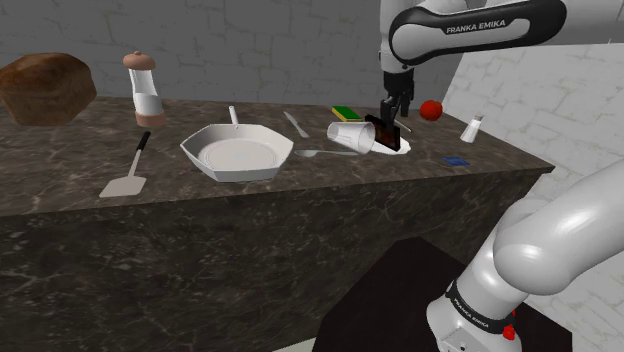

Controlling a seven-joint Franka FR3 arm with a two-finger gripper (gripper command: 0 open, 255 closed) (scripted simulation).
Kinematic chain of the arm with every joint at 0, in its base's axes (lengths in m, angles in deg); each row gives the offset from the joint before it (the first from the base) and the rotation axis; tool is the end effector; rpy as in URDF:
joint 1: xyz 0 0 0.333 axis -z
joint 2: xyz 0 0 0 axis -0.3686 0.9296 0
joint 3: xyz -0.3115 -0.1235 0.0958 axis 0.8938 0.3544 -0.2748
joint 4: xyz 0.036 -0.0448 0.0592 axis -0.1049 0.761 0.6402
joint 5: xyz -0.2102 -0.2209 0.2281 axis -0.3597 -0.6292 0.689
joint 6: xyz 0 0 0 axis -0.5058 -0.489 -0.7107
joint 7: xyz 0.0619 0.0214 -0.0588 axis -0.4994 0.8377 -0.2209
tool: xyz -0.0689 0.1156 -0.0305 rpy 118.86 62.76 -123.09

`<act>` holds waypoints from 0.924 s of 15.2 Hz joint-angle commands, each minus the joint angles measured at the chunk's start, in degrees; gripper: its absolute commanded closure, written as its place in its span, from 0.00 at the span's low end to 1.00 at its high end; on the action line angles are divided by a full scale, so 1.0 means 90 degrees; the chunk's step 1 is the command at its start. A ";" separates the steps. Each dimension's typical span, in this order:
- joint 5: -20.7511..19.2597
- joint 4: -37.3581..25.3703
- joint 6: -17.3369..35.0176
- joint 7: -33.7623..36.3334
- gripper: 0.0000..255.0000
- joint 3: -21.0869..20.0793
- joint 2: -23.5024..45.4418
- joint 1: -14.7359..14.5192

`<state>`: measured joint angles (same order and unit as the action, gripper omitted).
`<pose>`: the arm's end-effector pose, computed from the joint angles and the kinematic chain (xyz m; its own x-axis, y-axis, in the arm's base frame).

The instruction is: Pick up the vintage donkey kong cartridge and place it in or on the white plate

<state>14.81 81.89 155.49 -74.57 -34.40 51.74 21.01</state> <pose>0.3896 -0.1065 0.5474 0.9885 -0.0037 -0.1512 0.0502 -0.9350 0.3511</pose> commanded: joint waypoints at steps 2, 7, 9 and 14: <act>0.0002 0.0003 0.0004 0.0002 0.00 -0.0001 0.0005 -0.0001; 0.0138 -0.0864 -0.0761 -0.0052 0.00 -0.0206 0.0148 -0.0095; 0.0138 -0.0864 -0.0761 -0.0052 0.00 -0.0206 0.0147 -0.0095; 0.0138 -0.0864 -0.0761 -0.0052 0.00 -0.0206 0.0148 -0.0094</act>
<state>16.05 74.12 148.67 -75.04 -36.25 53.07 20.16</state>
